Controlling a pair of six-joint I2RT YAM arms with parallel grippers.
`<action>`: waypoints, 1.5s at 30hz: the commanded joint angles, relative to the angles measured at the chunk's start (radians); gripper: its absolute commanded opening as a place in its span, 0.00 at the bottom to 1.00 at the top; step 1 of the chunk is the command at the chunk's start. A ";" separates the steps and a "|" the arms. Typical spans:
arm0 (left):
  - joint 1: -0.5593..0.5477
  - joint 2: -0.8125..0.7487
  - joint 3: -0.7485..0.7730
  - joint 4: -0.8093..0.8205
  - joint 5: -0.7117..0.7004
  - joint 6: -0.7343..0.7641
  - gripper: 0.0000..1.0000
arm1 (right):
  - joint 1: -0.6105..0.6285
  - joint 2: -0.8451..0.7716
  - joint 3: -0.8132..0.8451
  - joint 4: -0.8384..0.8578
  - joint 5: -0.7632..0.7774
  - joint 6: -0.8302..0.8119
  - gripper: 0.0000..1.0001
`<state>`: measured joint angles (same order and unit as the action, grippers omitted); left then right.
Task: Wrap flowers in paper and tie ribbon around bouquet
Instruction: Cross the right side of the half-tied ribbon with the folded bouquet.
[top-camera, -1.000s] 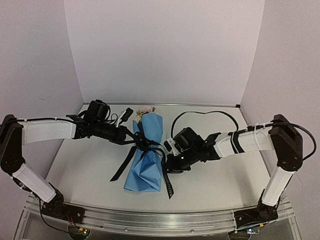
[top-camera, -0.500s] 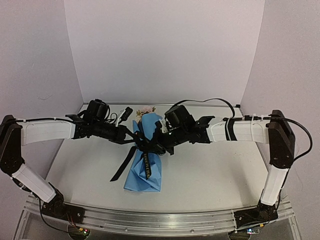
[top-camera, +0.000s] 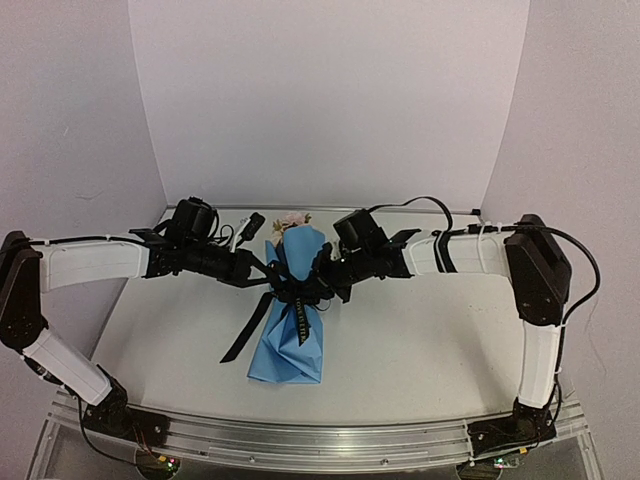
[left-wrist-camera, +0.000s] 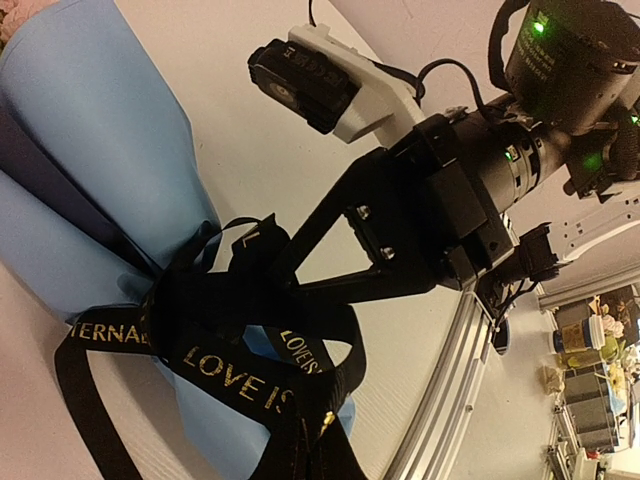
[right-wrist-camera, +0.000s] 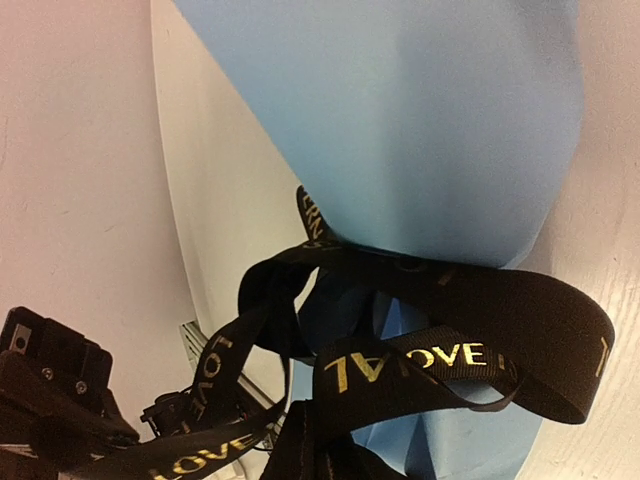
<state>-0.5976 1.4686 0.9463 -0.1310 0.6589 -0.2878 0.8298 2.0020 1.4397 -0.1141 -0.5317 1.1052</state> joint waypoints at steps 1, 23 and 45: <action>-0.003 -0.037 0.028 -0.001 -0.003 0.016 0.00 | 0.002 0.002 -0.005 0.058 -0.005 0.042 0.00; -0.003 -0.057 0.009 -0.004 0.018 0.016 0.00 | 0.003 -0.023 -0.102 0.093 0.066 0.218 0.00; -0.003 -0.066 -0.018 0.021 0.025 0.013 0.00 | 0.041 -0.056 -0.046 0.012 0.222 0.264 0.21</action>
<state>-0.5976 1.4349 0.9337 -0.1307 0.6621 -0.2876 0.8497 1.9975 1.3543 -0.0680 -0.3505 1.3940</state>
